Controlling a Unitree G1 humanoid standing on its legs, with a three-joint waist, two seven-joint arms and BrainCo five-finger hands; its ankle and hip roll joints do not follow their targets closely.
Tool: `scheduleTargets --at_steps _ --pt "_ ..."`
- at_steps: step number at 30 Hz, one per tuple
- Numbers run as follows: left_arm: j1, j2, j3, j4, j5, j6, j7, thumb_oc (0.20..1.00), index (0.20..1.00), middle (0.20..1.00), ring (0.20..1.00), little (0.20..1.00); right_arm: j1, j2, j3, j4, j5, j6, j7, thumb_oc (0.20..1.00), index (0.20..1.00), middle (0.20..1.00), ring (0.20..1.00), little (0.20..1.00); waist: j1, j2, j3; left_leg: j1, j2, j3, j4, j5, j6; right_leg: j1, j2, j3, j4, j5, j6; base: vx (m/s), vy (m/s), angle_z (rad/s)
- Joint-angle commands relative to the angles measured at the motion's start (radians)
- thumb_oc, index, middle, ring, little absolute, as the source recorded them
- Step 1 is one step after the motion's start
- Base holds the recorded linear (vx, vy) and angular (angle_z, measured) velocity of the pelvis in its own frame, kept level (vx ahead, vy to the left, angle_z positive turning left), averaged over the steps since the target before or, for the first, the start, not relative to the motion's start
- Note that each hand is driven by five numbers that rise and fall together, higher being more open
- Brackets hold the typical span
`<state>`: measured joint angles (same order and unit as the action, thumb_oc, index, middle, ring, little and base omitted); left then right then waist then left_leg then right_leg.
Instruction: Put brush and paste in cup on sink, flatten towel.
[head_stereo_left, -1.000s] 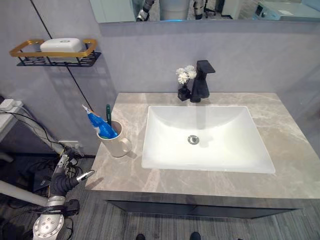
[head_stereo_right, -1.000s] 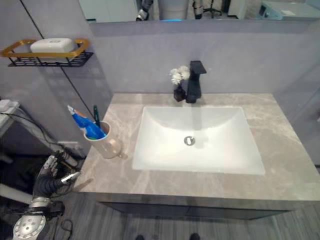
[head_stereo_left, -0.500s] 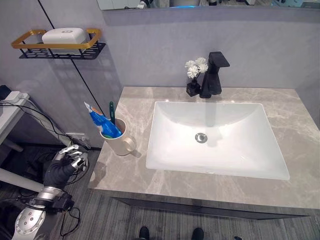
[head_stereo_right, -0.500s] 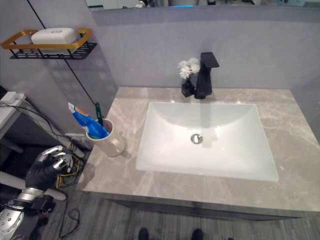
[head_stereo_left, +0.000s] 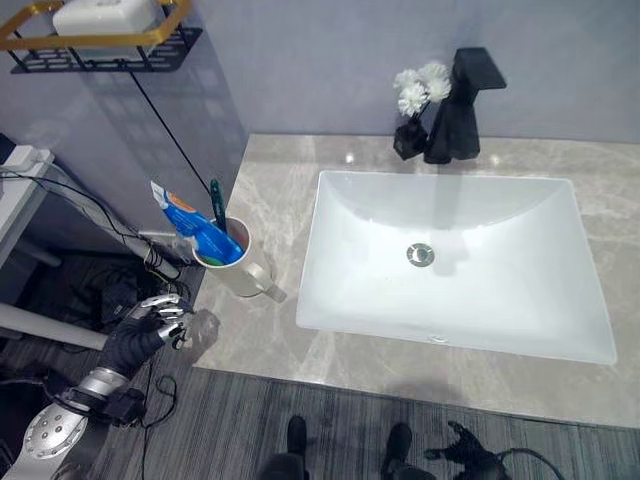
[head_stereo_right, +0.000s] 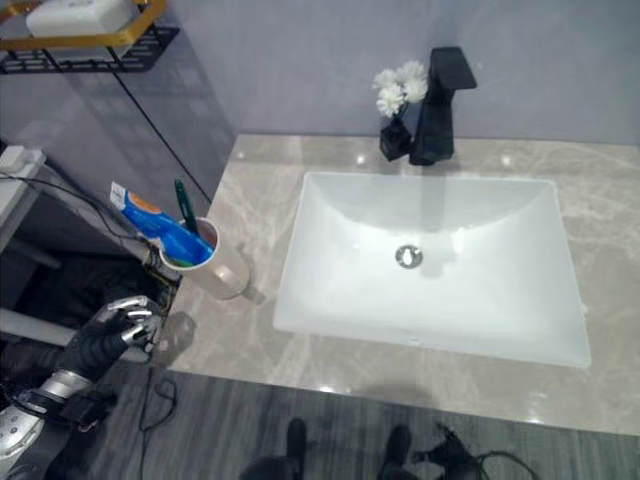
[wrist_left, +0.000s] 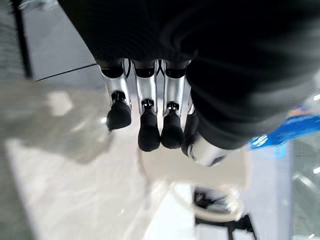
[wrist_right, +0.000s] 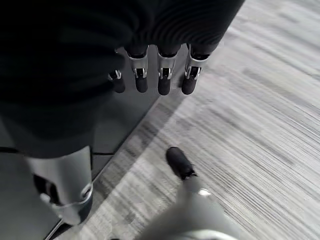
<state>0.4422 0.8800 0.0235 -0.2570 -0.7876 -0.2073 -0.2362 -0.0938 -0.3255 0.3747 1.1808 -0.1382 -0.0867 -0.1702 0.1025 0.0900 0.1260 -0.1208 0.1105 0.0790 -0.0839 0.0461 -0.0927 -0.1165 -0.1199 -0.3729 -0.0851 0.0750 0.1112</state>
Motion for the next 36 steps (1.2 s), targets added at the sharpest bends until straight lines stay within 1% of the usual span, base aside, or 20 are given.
scheduleTargets --at_steps 1,2,4,8,14,20,24,29,36 --pt "-0.079 0.072 -0.021 -0.069 -0.029 -0.043 -0.013 0.2 0.2 0.2 0.2 0.2 -0.106 0.003 0.065 -0.043 -0.03 -0.02 -0.018 1.0 1.0 1.0 1.0 1.0 0.021 -0.047 0.052 -0.019 -0.087 0.018 -0.003 0.041 0.045 0.0 -0.002 0.058 0.012 0.035 0.03 -0.01 -0.032 0.23" --pt "-0.081 0.072 -0.023 -0.068 -0.029 -0.044 -0.013 0.2 0.2 0.2 0.2 0.2 -0.107 0.003 0.064 -0.043 -0.03 -0.02 -0.018 1.0 1.0 1.0 1.0 1.0 0.021 -0.048 0.049 -0.023 -0.088 0.018 -0.003 0.044 0.045 -0.005 -0.003 0.057 0.012 0.037 0.03 -0.02 -0.016 0.23" --pt "-0.116 0.066 -0.056 -0.059 -0.015 -0.046 -0.001 0.2 0.2 0.2 0.2 0.2 -0.125 0.01 0.067 -0.054 -0.003 -0.024 -0.026 1.0 1.0 1.0 1.0 1.0 0.024 -0.042 0.064 -0.033 -0.09 0.012 -0.003 0.047 0.042 -0.013 -0.002 0.056 0.012 0.036 0.028 -0.01 -0.03 0.12" --pt "-0.147 0.054 -0.081 -0.047 -0.014 -0.047 0.011 0.2 0.2 0.2 0.2 0.2 -0.148 0.013 0.084 -0.063 0.002 -0.024 -0.031 1.0 1.0 1.0 1.0 1.0 0.024 -0.035 0.079 -0.058 -0.089 0.011 -0.003 0.052 0.041 -0.033 -0.001 0.053 0.011 0.039 0.027 -0.02 -0.005 0.01" --pt "-0.184 0.033 -0.094 -0.043 0.008 -0.048 0.032 0.2 0.2 0.2 0.2 0.2 -0.153 0.013 0.097 -0.059 -0.015 -0.013 -0.043 1.0 1.0 1.0 1.0 1.0 0.017 -0.036 0.112 -0.086 -0.085 0.016 -0.003 0.058 0.041 -0.065 0.004 0.061 0.013 0.042 0.024 -0.01 -0.001 0.0" --pt "-0.234 0.021 -0.12 -0.041 0.02 -0.05 0.042 0.2 0.2 0.2 0.2 0.2 -0.152 0.017 0.097 -0.032 -0.024 0.002 -0.051 1.0 1.0 1.0 1.0 1.0 0.006 -0.035 0.121 -0.106 -0.082 0.017 -0.003 0.059 0.039 -0.087 0.003 0.069 0.01 0.046 0.024 0.0 0.0 0.0" --pt "-0.281 0.026 -0.142 -0.04 0.0 -0.049 0.034 0.2 0.2 0.2 0.2 0.2 -0.16 0.028 0.071 -0.02 0.033 -0.001 -0.047 1.0 1.0 1.0 1.0 1.0 -0.003 -0.028 0.128 -0.116 -0.082 0.02 -0.003 0.061 0.037 -0.103 0.002 0.074 0.012 0.046 0.021 0.0 0.0 0.0" --pt "-0.315 0.02 -0.161 -0.041 -0.009 -0.053 0.033 0.2 0.2 0.2 0.2 0.2 -0.162 0.038 0.055 -0.013 0.071 -0.007 -0.049 1.0 1.0 1.0 1.0 1.0 -0.009 -0.025 0.133 -0.127 -0.08 0.029 -0.003 0.063 0.035 -0.119 0.003 0.084 0.017 0.048 0.018 0.0 0.007 -0.03" --pt "-0.28 0.053 -0.141 -0.069 -0.027 -0.049 0.015 0.2 0.2 0.2 0.2 0.2 -0.149 0.033 0.048 -0.005 0.075 -0.007 -0.049 1.0 1.0 1.0 1.0 1.0 -0.019 -0.02 0.128 -0.126 -0.076 0.032 -0.003 0.062 0.032 -0.122 0.007 0.088 0.018 0.045 0.015 0.0 0.001 -0.01"
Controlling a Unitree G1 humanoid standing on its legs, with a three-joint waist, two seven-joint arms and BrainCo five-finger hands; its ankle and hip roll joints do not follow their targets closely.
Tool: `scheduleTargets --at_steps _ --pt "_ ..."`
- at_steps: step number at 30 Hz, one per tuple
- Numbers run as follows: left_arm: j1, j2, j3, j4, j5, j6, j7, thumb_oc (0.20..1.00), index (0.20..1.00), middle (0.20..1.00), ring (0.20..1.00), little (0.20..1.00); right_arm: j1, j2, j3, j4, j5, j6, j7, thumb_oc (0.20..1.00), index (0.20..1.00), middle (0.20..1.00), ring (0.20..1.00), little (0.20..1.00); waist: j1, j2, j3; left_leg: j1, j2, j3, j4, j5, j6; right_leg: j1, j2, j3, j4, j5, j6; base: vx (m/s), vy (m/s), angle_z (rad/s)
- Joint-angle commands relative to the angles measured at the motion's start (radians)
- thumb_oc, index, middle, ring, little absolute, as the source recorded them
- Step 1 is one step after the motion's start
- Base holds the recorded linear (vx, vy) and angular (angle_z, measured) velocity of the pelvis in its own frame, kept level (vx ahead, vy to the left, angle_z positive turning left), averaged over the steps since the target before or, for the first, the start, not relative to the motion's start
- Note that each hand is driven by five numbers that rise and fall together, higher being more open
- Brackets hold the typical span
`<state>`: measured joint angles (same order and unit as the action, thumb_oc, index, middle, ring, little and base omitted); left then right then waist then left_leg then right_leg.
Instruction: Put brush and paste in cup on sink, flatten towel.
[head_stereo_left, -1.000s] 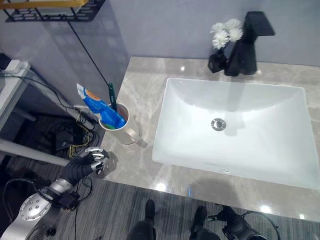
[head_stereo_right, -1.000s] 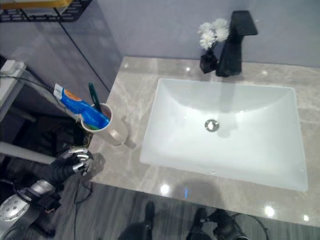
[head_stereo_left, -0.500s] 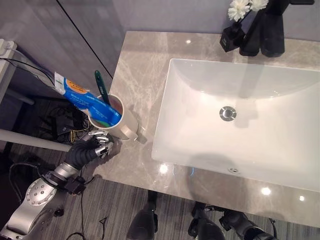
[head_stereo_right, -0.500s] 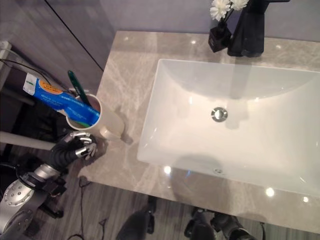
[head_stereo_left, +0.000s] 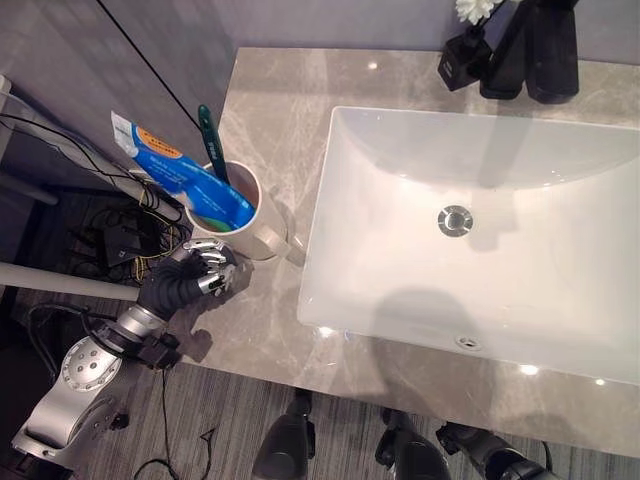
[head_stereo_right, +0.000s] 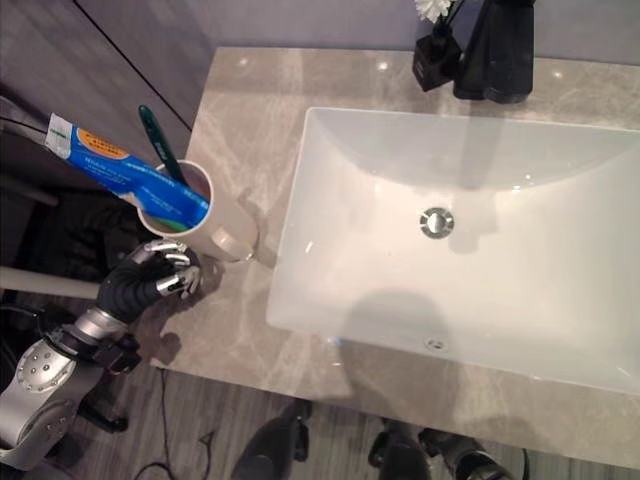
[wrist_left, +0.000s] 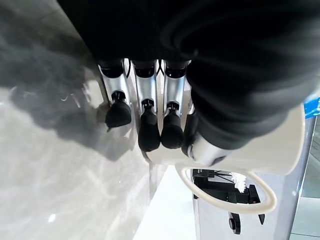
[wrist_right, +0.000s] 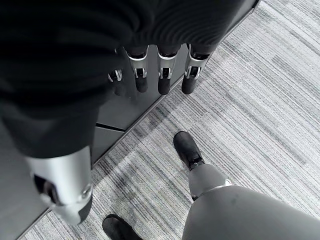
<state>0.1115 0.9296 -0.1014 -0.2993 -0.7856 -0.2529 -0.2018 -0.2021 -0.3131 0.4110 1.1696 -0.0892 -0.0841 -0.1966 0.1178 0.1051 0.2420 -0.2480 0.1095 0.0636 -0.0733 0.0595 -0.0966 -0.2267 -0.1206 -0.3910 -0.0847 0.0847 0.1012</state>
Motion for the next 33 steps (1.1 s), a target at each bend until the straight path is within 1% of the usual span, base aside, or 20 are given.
scheduleTargets --at_steps 1,4,16,19,23,24,26,30,33 --pt "0.06 0.011 -0.012 -0.031 -0.033 -0.002 -0.025 0.2 0.2 0.2 0.2 0.2 -0.039 0.02 0.012 0.01 0.024 -0.009 -0.023 1.0 1.0 1.0 1.0 1.0 -0.035 -0.035 0.011 0.002 -0.075 0.048 -0.014 0.048 0.035 -0.012 0.008 0.106 0.018 0.035 0.025 0.0 0.0 0.0" --pt "0.086 0.037 -0.011 -0.054 -0.048 0.008 -0.045 0.2 0.2 0.2 0.2 0.2 -0.034 0.017 0.011 0.024 0.014 -0.005 -0.026 1.0 1.0 1.0 1.0 1.0 -0.037 -0.029 0.006 0.008 -0.075 0.049 -0.014 0.047 0.034 -0.009 0.011 0.105 0.02 0.03 0.022 0.0 0.0 0.0" --pt "0.052 0.067 -0.049 -0.052 -0.056 0.005 -0.046 0.2 0.2 0.2 0.2 0.2 -0.026 0.015 0.018 0.009 0.022 -0.012 -0.03 1.0 1.0 1.0 1.0 1.0 -0.049 -0.025 0.008 -0.001 -0.073 0.046 -0.014 0.053 0.031 -0.023 0.013 0.104 0.028 0.03 0.019 0.0 0.0 0.0" --pt "0.039 0.061 -0.047 -0.043 -0.048 0.003 -0.039 0.2 0.2 0.2 0.2 0.2 -0.02 0.009 0.009 0.005 0.031 -0.014 -0.032 1.0 1.0 1.0 1.0 1.0 -0.053 -0.026 0.007 -0.009 -0.073 0.047 -0.014 0.053 0.03 -0.03 0.014 0.104 0.026 0.033 0.021 0.0 0.0 0.0" --pt "-0.006 0.008 -0.06 -0.019 -0.03 -0.007 0.0 0.2 0.2 0.2 0.2 0.2 -0.017 0.008 -0.007 0.02 0.038 -0.005 -0.044 1.0 1.0 1.0 1.0 1.0 -0.06 -0.03 0.01 -0.016 -0.074 0.048 -0.014 0.052 0.03 -0.036 0.014 0.104 0.024 0.035 0.022 0.0 0.0 0.0" --pt "-0.007 0.008 -0.061 -0.019 -0.03 -0.008 0.0 0.2 0.2 0.2 0.2 0.2 -0.017 0.008 -0.007 0.02 0.038 -0.005 -0.044 1.0 1.0 1.0 1.0 1.0 -0.06 -0.03 0.01 -0.016 -0.073 0.048 -0.014 0.052 0.03 -0.036 0.014 0.104 0.024 0.035 0.022 0.0 0.0 0.0" --pt "-0.036 -0.029 -0.069 -0.004 -0.016 -0.011 0.023 0.2 0.2 0.2 0.2 0.2 -0.014 0.008 -0.016 0.011 0.049 -0.004 -0.048 1.0 1.0 1.0 1.0 1.0 -0.067 -0.032 0.013 -0.017 -0.076 0.048 -0.014 0.05 0.03 -0.039 0.014 0.107 0.025 0.035 0.021 0.0 0.0 0.0" --pt "-0.044 -0.037 -0.071 -0.003 -0.011 -0.01 0.024 0.2 0.2 0.2 0.2 0.2 -0.013 0.009 -0.021 0.011 0.053 -0.001 -0.051 1.0 1.0 1.0 1.0 1.0 -0.069 -0.032 0.012 -0.014 -0.076 0.052 -0.014 0.045 0.03 -0.039 0.015 0.112 0.025 0.034 0.02 0.0 0.0 0.0" --pt "-0.041 -0.018 -0.083 -0.012 -0.025 0.002 0.0 0.2 0.2 0.2 0.2 0.2 -0.01 0.007 -0.022 0.013 0.05 0.001 -0.047 1.0 1.0 1.0 1.0 1.0 -0.072 -0.029 0.006 -0.004 -0.074 0.056 -0.014 0.042 0.031 -0.033 0.017 0.116 0.024 0.031 0.019 0.04 0.011 -0.01"
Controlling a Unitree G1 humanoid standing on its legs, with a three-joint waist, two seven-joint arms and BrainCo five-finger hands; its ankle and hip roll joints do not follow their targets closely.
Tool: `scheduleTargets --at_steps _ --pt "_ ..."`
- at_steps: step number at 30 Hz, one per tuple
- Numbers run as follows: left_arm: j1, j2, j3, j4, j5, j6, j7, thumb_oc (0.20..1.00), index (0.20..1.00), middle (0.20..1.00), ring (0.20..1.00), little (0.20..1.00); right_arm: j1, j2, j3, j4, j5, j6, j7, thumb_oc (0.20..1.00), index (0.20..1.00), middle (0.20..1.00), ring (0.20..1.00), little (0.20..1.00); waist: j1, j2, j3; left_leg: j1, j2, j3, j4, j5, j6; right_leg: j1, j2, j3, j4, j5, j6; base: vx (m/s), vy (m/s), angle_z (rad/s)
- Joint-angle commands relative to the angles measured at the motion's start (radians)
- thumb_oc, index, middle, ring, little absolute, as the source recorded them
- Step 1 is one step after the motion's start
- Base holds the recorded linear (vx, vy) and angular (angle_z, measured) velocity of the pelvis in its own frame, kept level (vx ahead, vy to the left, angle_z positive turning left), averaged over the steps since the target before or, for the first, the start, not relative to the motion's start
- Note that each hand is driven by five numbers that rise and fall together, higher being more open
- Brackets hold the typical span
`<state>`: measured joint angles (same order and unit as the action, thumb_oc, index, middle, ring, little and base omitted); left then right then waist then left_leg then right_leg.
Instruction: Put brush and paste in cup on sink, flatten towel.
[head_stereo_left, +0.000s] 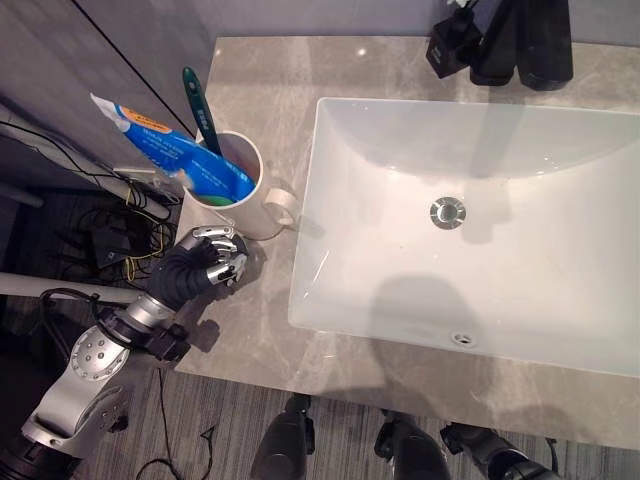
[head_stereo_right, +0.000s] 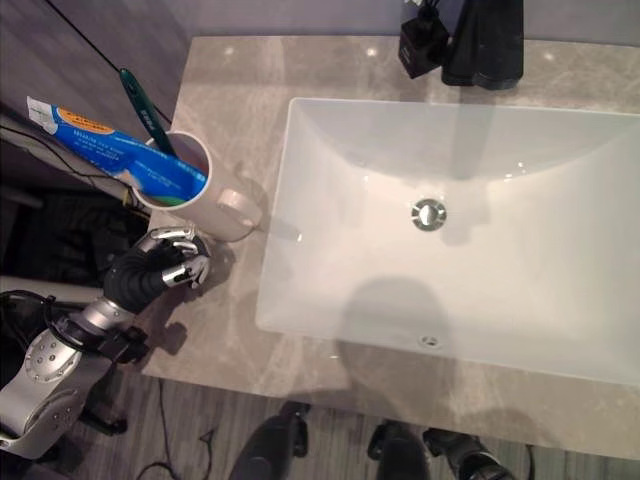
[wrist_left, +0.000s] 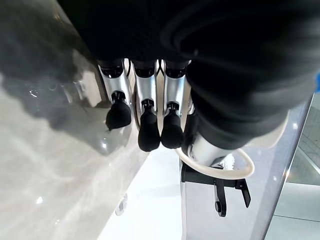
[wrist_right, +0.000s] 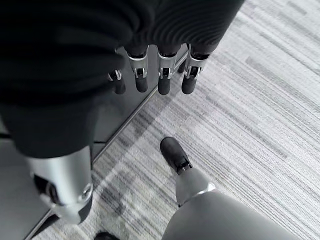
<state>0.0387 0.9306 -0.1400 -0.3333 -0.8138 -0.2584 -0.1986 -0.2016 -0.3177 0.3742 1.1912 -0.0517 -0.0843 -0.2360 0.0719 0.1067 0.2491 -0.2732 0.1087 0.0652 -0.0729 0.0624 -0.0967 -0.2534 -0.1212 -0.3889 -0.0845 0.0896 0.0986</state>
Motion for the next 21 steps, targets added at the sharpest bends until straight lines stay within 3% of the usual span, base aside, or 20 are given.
scheduleTargets --at_steps 1,11,16,21 --pt "0.035 -0.002 -0.049 0.014 -0.008 0.017 -0.023 0.2 0.2 0.2 0.2 0.2 -0.008 0.011 0.014 -0.004 0.011 0.003 -0.005 1.0 1.0 1.0 1.0 1.0 -0.026 -0.028 -0.006 0.027 -0.073 0.056 -0.014 0.037 0.03 -0.001 0.018 0.116 0.024 0.024 0.022 0.02 0.01 -0.04" --pt "0.026 0.107 -0.132 -0.026 -0.052 0.047 -0.103 0.2 0.2 0.2 0.2 0.2 0.012 0.023 0.02 0.009 0.006 -0.002 0.013 1.0 1.0 1.0 1.0 1.0 -0.04 -0.019 -0.039 0.064 -0.069 0.062 -0.014 0.028 0.024 0.029 0.018 0.117 0.031 0.01 0.019 0.03 0.0 -0.05" --pt "0.017 0.097 -0.137 -0.012 -0.041 0.033 -0.09 0.2 0.2 0.2 0.2 0.2 0.02 0.025 0.021 0.009 0.013 -0.005 0.015 1.0 1.0 1.0 1.0 1.0 -0.043 -0.016 -0.04 0.061 -0.069 0.063 -0.014 0.031 0.023 0.025 0.019 0.118 0.033 0.01 0.018 0.0 0.001 -0.01" --pt "0.038 0.047 -0.07 0.027 0.029 0.004 -0.019 0.2 0.2 0.2 0.2 0.2 0.032 0.017 0.011 0.008 0.019 -0.006 0.004 1.0 1.0 1.0 1.0 1.0 -0.043 -0.015 -0.027 0.045 -0.07 0.063 -0.014 0.036 0.022 0.009 0.022 0.119 0.027 0.017 0.017 -0.01 -0.002 0.0"
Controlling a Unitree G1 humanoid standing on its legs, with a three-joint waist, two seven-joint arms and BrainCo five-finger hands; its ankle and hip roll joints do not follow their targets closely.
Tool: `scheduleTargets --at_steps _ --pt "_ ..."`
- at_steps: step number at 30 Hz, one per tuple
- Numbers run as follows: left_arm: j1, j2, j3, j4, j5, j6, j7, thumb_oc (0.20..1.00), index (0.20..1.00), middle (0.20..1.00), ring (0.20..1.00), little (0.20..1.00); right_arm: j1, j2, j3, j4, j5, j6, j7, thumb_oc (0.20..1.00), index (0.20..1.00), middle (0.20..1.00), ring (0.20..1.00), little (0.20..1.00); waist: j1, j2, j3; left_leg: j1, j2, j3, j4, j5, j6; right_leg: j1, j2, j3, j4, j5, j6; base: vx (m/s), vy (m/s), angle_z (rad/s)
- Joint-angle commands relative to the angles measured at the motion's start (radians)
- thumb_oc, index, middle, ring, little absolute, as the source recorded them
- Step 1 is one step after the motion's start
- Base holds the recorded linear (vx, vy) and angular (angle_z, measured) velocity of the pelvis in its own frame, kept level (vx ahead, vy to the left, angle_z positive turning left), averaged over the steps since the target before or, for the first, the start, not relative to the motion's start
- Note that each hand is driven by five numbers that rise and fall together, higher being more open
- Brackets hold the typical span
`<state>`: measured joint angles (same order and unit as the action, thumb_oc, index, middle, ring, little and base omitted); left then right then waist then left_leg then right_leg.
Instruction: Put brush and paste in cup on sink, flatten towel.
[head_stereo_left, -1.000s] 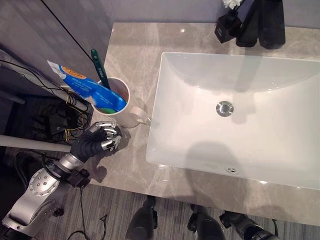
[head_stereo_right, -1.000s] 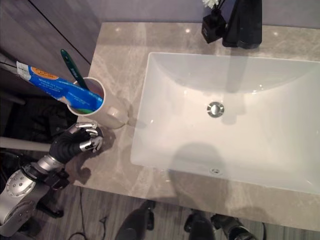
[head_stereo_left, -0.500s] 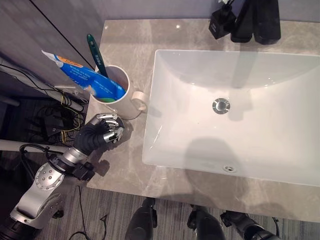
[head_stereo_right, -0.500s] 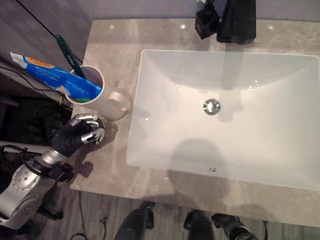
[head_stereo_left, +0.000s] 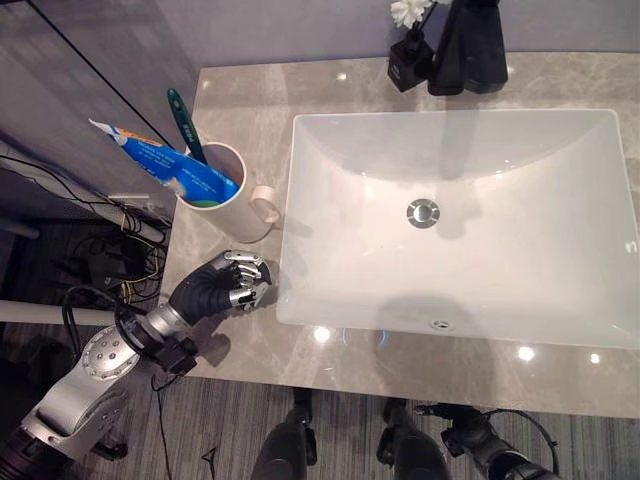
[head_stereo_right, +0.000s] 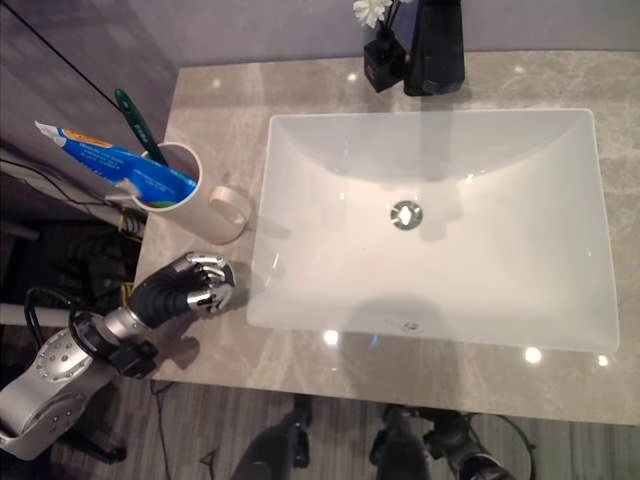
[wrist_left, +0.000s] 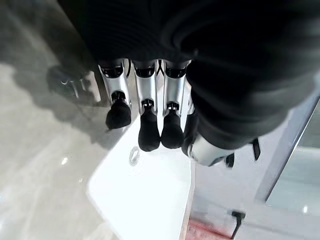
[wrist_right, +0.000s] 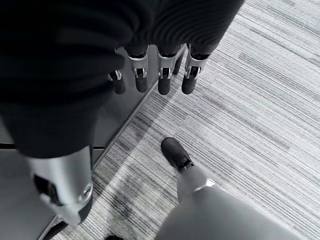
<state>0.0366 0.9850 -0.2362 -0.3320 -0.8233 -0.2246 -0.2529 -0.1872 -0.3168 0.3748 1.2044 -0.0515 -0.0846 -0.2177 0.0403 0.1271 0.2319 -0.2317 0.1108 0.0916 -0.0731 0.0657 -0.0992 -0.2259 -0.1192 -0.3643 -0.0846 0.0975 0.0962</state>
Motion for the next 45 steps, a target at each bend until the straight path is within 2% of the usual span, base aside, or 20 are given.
scheduleTargets --at_steps 1,12,25,29,39,45 --pt "0.046 -0.014 0.062 0.035 0.055 -0.037 0.052 0.2 0.2 0.2 0.2 0.2 0.023 0.011 0.004 -0.005 0.02 -0.004 -0.018 1.0 1.0 1.0 1.0 1.0 -0.011 -0.035 -0.007 -0.003 -0.07 0.037 -0.014 0.034 0.023 -0.024 0.021 0.095 0.024 0.013 0.021 0.0 0.0 0.0" --pt "0.012 -0.083 0.16 0.129 0.163 -0.074 0.135 0.2 0.2 0.2 0.2 0.2 0.024 -0.002 -0.012 -0.022 0.027 -0.004 -0.023 1.0 1.0 1.0 1.0 1.0 -0.015 -0.047 -0.01 -0.017 -0.066 0.042 -0.014 0.032 0.022 -0.036 0.027 0.106 0.011 0.017 0.02 0.0 0.0 0.0" --pt "-0.051 -0.154 0.087 0.117 0.169 -0.072 0.127 0.2 0.2 0.2 0.2 0.2 0.01 0.017 0.0 -0.043 0.032 -0.003 -0.027 1.0 1.0 1.0 1.0 1.0 -0.029 -0.062 -0.008 -0.008 -0.064 0.046 -0.014 0.018 0.027 -0.036 0.032 0.117 0.019 0.006 0.015 0.0 0.0 0.0" --pt "-0.055 -0.208 0.047 0.123 0.147 -0.07 0.11 0.2 0.2 0.2 0.2 0.2 0.014 0.024 -0.005 -0.033 0.037 -0.002 -0.023 1.0 1.0 1.0 1.0 1.0 -0.034 -0.065 -0.009 -0.003 -0.064 0.049 -0.014 0.014 0.029 -0.037 0.032 0.122 0.027 0.0 0.013 0.0 0.0 0.0" --pt "-0.082 -0.288 0.039 0.174 0.209 -0.089 0.168 0.2 0.2 0.2 0.2 0.2 0.013 0.035 0.0 -0.041 0.041 -0.005 -0.035 1.0 1.0 1.0 1.0 1.0 -0.037 -0.069 -0.005 -0.004 -0.066 0.042 -0.014 0.013 0.033 -0.045 0.031 0.119 0.046 -0.007 0.009 0.0 0.0 0.0" --pt "-0.097 -0.304 0.043 0.204 0.239 -0.098 0.195 0.2 0.2 0.2 0.2 0.2 0.01 0.036 0.006 -0.047 0.038 -0.006 -0.039 1.0 1.0 1.0 1.0 1.0 -0.039 -0.075 -0.005 -0.006 -0.067 0.043 -0.014 0.012 0.035 -0.051 0.033 0.121 0.056 -0.011 0.007 0.0 0.0 0.0"
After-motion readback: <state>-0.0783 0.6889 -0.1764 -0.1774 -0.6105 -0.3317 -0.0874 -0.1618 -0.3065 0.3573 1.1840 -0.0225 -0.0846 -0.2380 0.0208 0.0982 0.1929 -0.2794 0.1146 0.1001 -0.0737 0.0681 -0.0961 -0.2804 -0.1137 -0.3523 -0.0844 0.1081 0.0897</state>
